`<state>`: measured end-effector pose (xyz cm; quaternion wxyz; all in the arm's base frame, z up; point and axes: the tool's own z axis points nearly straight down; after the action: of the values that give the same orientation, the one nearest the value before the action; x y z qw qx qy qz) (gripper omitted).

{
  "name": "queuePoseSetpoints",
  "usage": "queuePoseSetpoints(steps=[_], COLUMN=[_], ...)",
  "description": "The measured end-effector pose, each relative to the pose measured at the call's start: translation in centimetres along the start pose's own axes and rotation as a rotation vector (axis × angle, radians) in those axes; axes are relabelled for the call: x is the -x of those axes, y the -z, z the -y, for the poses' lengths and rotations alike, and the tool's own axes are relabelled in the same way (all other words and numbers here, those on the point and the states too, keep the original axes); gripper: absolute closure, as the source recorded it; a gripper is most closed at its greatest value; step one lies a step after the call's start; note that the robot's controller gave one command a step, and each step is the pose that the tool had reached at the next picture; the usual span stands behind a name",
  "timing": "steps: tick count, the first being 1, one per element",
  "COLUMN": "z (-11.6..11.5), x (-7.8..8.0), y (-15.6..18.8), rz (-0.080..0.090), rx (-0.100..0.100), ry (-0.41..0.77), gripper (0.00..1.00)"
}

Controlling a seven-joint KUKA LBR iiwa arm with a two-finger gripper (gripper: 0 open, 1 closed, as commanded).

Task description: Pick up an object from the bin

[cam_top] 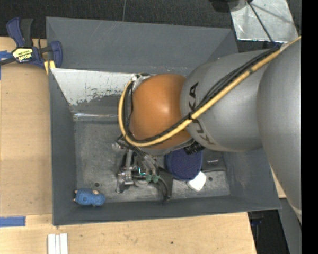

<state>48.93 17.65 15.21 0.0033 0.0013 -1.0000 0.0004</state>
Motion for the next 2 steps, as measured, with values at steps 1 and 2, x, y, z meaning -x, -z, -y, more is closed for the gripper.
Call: queuePoseSetpoints(steps=[1, 2], z=[7.0, 8.0], x=[1.9, 2.0], y=[-6.7, -5.1], rz=[0.030, 0.012], rx=[0.008, 0.002], ry=[0.183, 0.085], gripper=[0.00, 0.00])
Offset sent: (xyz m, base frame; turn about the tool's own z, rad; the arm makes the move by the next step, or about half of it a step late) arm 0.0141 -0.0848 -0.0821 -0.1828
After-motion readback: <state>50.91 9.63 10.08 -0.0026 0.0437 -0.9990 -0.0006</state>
